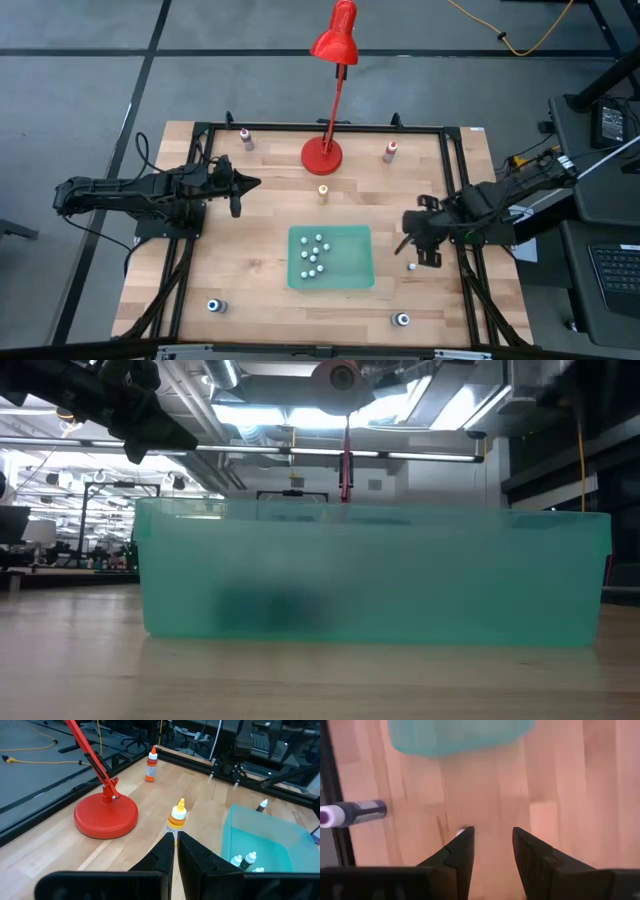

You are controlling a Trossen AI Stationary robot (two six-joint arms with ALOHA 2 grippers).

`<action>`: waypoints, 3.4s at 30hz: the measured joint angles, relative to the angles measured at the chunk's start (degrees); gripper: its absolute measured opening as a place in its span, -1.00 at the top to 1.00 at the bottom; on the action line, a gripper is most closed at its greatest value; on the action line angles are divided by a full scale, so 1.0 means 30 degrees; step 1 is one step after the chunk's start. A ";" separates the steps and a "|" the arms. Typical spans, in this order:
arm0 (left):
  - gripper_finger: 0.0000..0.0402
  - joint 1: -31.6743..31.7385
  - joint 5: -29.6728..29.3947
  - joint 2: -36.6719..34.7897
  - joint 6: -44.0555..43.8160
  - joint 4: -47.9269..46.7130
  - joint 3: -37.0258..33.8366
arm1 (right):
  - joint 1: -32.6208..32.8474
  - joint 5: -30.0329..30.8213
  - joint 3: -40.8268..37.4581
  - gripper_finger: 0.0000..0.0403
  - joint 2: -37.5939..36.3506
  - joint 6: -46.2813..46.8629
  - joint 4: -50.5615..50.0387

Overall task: Pick & Place food coloring
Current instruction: Put the small green food coloring bottle into the blue bin

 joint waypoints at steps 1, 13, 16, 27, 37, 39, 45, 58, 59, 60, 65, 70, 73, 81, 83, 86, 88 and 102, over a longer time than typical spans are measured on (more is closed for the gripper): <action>0.91 0.0002 0.0000 0.0000 0.0000 0.0000 0.0000 | 0.0283 -0.0003 -0.0462 0.33 -0.0359 0.0786 0.0002; 0.91 0.0004 -0.0007 0.0000 -0.0219 -0.0015 0.0000 | 0.3121 -0.0374 -0.4193 0.33 -0.1718 0.6939 0.1915; 0.91 0.0003 -0.0007 0.0000 -0.0698 -0.0054 0.0000 | 0.3473 -0.0541 -0.5131 0.33 -0.1718 0.8408 0.2593; 0.91 -0.0003 -0.0058 0.0000 -0.1734 -0.0984 0.0000 | 0.4356 0.0200 -0.6749 0.21 -0.1679 1.2314 0.5255; 0.91 -0.0003 -0.0036 0.0000 -0.1739 -0.1005 0.0000 | 0.4349 0.1067 -0.6749 -0.35 -0.0230 1.6726 0.5329; 0.91 -0.0003 -0.0044 0.0000 -0.1738 -0.1005 0.0000 | 0.4349 0.1062 -0.6749 -0.37 0.0317 1.7305 0.5442; 0.91 -0.0003 -0.0051 0.0000 -0.1734 -0.1012 0.0000 | 0.4342 0.0942 -0.6749 -0.34 0.2315 1.7356 0.6375; 0.91 -0.0003 -0.0058 0.0007 -0.2243 -0.0999 0.0000 | 0.4340 -0.0020 -0.6749 -0.18 0.5054 1.7269 0.7845; 0.91 -0.0001 -0.0058 0.0007 -0.2284 -0.0998 0.0000 | 0.4342 -0.0104 -0.6749 -0.15 0.5168 1.7256 0.7906; 0.91 0.0004 -0.0063 0.0007 -0.2372 -0.1003 0.0000 | 0.4342 -0.0125 -0.6749 -0.11 0.5249 1.7245 0.7904; 0.91 0.0004 -0.0058 0.0007 -0.2674 -0.1005 0.0000 | 0.4342 -0.0373 -0.6749 0.14 0.5356 1.7189 0.7901; 0.91 0.0000 -0.0066 0.0007 -0.2674 -0.1002 0.0000 | 0.4342 -0.0366 -0.6749 0.41 0.5356 1.7138 0.7896; 0.91 0.0002 -0.0066 0.0007 -0.2674 -0.1004 0.0000 | 0.4342 -0.0387 -0.6749 0.55 0.5349 1.6790 0.7908; 0.91 0.0000 -0.0224 0.0007 -0.2674 -0.0998 0.0000 | 0.4334 -0.0918 -0.6618 0.65 0.5327 1.5994 0.7972; 0.91 -0.0003 -0.0424 0.0007 -0.2674 -0.1001 0.0000 | 0.4303 -0.1034 -0.6305 0.61 0.5250 1.5285 0.7920; 0.91 0.0003 -0.0596 0.0007 -0.2674 -0.0998 0.0000 | 0.4073 -0.1168 -0.5746 0.61 0.4853 1.4266 0.7804; 0.91 -0.0003 -0.0612 0.0000 -0.2674 -0.0998 0.0000 | 0.3768 -0.1276 -0.5209 0.65 0.4478 1.3102 0.7249; 0.91 -0.0003 -0.0590 0.0015 -0.2681 -0.0998 0.0000 | 0.0424 0.0044 -0.0908 0.66 0.2289 0.3075 0.4541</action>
